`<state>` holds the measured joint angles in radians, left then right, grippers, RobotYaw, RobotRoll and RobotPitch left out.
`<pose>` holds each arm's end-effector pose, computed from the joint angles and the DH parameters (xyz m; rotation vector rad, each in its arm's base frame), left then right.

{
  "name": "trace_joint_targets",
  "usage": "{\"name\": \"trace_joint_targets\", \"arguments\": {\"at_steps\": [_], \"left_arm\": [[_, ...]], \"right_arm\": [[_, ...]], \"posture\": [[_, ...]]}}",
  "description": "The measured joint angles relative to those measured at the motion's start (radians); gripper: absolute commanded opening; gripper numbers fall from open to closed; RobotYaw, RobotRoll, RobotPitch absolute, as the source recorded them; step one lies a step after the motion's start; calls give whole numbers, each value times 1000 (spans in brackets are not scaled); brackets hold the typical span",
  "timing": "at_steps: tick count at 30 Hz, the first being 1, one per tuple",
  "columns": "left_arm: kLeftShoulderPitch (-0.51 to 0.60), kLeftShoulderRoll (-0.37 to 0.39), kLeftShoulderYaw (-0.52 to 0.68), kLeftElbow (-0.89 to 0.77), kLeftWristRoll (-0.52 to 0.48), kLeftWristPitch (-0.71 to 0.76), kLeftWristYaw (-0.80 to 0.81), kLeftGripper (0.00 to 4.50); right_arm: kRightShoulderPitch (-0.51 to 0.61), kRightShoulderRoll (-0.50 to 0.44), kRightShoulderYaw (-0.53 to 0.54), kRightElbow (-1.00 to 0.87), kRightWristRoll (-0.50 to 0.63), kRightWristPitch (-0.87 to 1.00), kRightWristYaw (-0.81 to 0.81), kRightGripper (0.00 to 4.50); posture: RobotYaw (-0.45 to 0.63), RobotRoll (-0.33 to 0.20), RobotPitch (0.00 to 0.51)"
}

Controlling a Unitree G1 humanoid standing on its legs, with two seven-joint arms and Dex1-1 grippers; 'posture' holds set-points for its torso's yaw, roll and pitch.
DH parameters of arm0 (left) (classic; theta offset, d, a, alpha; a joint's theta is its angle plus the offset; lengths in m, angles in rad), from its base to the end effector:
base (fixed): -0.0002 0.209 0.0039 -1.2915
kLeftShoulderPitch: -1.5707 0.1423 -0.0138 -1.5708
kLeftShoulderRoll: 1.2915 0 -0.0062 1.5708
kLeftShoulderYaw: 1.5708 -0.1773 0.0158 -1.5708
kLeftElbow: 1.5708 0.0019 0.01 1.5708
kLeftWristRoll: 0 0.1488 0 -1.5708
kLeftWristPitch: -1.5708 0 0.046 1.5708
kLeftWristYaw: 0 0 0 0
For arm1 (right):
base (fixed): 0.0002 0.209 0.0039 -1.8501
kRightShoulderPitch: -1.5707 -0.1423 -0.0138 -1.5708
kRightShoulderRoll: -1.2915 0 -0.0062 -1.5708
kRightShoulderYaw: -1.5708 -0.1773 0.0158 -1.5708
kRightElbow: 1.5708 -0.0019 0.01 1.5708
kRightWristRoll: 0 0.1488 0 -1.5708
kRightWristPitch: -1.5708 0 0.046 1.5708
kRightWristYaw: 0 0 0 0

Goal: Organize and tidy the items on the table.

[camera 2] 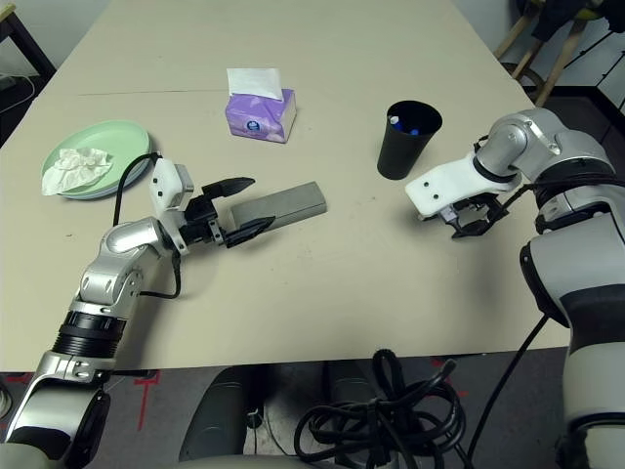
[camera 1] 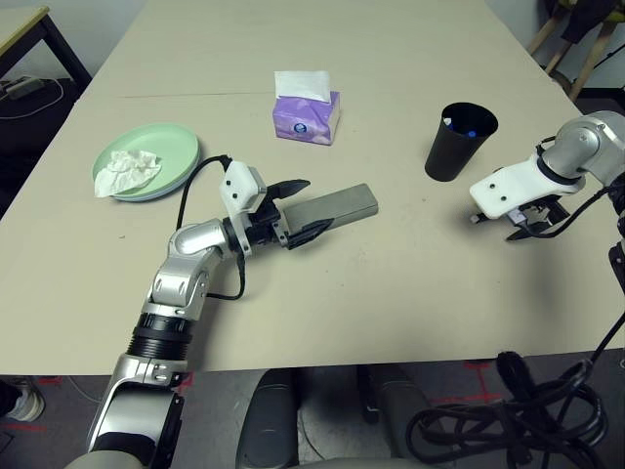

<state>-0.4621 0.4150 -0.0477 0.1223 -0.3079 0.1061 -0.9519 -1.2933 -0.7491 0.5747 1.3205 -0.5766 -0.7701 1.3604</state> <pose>0.2907 0.1925 0.1480 0.2151 -0.1407 -1.0440 0.3534 -0.2582 0.2404 -1.5770 0.7177 1.3411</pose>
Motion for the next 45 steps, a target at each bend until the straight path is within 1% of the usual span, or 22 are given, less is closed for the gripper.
{"name": "trace_joint_targets", "arguments": {"at_steps": [1,2,3,7,8,12,13,18,21,24,27,28,29,31,33,34,35,36,40,42,43,45], "left_arm": [[0,0,0,-1,0,0,0,4500],[0,0,0,-3,0,0,0,4500],[0,0,0,-4,0,1,0,4500],[2,0,0,-27,0,3,3,4500],[2,0,0,-30,0,4,4,4500],[3,0,0,-30,0,11,8,4500],[3,0,0,-30,0,11,8,4500],[2,0,0,-30,0,12,7,4500],[-1,1,0,-29,0,12,7,4500],[-7,6,0,-27,0,12,0,4500],[-17,15,0,-24,0,12,-11,4500],[-21,20,-1,-22,0,11,-18,4500],[-24,23,-1,-21,0,11,-21,4500],[-39,24,-3,-3,0,8,-34,4500],[-44,27,-3,23,0,6,-41,4500],[-51,26,-4,36,0,3,-48,4500],[-61,26,-6,50,0,1,-54,4500],[-74,25,-8,60,1,-1,-57,4500],[-99,25,-9,104,1,-24,-75,4500],[-109,24,-10,132,2,-35,-84,4500],[-113,23,-10,144,3,-41,-88,4500],[-122,16,-11,162,4,-52,-89,4500]], "right_arm": [[0,2,0,0,0,2,0,4477],[0,5,0,0,0,7,0,4098],[0,9,0,1,-1,10,0,3840],[0,15,0,4,-1,24,12,2424],[0,16,0,4,-1,27,25,1945],[0,17,-1,5,0,32,63,425],[0,17,-2,5,1,33,69,289],[0,17,-30,5,16,45,114,291],[0,19,-68,6,56,73,161,291],[-1,51,-161,29,225,224,230,291],[7,57,-171,-12,422,389,246,291],[30,41,-160,-86,529,465,246,291],[42,32,-154,-125,582,504,247,291],[111,-19,-150,-290,772,656,248,291],[154,-44,-166,-410,910,783,249,291],[176,-47,-200,-460,963,842,249,291],[187,-47,-226,-490,991,877,250,291],[206,-47,-276,-530,1021,919,250,291],[286,-24,-437,-657,1086,1002,194,291],[324,18,-516,-701,1106,1013,112,291],[349,69,-582,-728,1121,998,20,291],[384,143,-665,-770,1141,975,-110,291]], "posture": [[160,0,200],[162,0,199],[163,0,199],[164,0,199],[165,0,198],[162,0,196],[162,0,195],[156,0,180],[151,0,166],[140,0,154],[118,0,139],[113,0,137],[101,0,131],[85,0,123],[69,0,116],[64,0,113],[52,0,110],[47,0,108],[22,0,103],[16,0,99],[15,0,98],[15,0,95]]}}
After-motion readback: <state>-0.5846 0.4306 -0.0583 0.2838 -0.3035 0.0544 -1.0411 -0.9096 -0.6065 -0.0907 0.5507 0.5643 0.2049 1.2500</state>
